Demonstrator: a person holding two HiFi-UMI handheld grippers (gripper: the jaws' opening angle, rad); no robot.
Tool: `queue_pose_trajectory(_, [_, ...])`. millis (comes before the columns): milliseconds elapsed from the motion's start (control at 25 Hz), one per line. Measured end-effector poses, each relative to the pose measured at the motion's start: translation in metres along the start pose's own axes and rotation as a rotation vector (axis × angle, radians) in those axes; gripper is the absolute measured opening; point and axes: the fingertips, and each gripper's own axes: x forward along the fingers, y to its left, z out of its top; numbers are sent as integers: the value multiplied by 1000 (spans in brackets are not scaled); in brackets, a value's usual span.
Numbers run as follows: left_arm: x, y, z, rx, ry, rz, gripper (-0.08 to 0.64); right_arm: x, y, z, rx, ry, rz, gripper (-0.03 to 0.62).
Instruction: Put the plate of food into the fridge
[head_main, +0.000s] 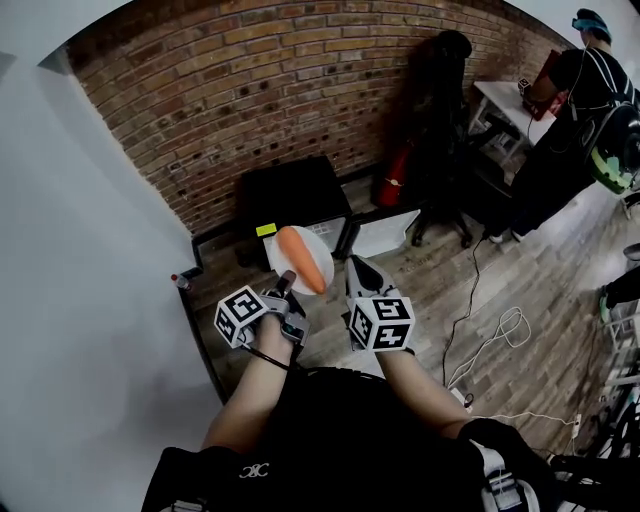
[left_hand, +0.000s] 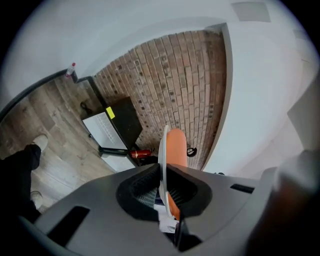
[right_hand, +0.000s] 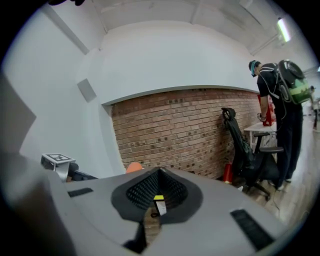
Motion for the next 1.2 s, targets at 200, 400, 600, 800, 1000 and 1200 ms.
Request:
queue_pose_trajectory(200, [29,-3,47,2,58,5,27,50,12,7,-14,32,-57,14])
queue_pose_trajectory(400, [53,10,77,20,129,31,28,88,10,5,-11,44,-128,14])
queue_pose_trajectory(600, [89,20,85,52,195,54,27,119,-8,-5,-1,70,-187,14])
queue_pose_trajectory(800, [123,42,66,27,235,110,26,129,-43,-29,11,127,-203,14])
queue_pose_trajectory(1000, [160,66,42,15,231,135,26,141,-91,-53,19,171,-189,14])
queue_pose_trajectory(1200, [204,107,11,-11,205,123,26,165,-142,-96,19,178,-127,14])
